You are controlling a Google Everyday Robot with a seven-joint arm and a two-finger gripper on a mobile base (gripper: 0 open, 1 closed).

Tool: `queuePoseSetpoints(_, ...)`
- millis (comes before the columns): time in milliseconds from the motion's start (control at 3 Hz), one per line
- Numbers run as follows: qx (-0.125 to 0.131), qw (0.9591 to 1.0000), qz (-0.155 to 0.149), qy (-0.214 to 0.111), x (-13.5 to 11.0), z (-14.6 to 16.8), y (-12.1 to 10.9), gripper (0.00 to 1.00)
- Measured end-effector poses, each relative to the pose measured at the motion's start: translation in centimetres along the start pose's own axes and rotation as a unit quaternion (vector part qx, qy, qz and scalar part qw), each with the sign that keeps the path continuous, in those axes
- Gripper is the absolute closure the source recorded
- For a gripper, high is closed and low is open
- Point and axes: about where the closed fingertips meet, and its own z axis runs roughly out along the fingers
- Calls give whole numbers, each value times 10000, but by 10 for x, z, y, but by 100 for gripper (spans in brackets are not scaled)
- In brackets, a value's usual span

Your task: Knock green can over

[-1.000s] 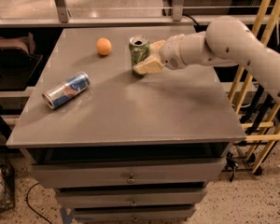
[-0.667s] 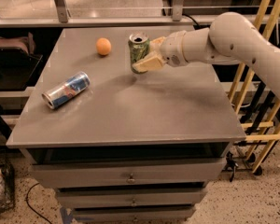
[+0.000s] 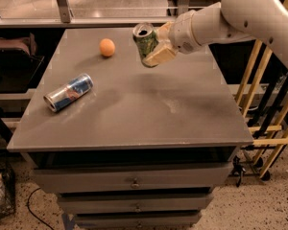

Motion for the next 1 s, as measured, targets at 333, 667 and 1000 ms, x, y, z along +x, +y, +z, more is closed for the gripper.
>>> queuePoseSetpoints(333, -242, 9904, -950, 971, 7, -14, 3, 100)
queuePoseSetpoints(667, -583, 9629, -1818, 1906, 19, -23, 11, 100)
queuePoseSetpoints(1000, -992, 9210, -2644, 2684, 29, -25, 21, 100)
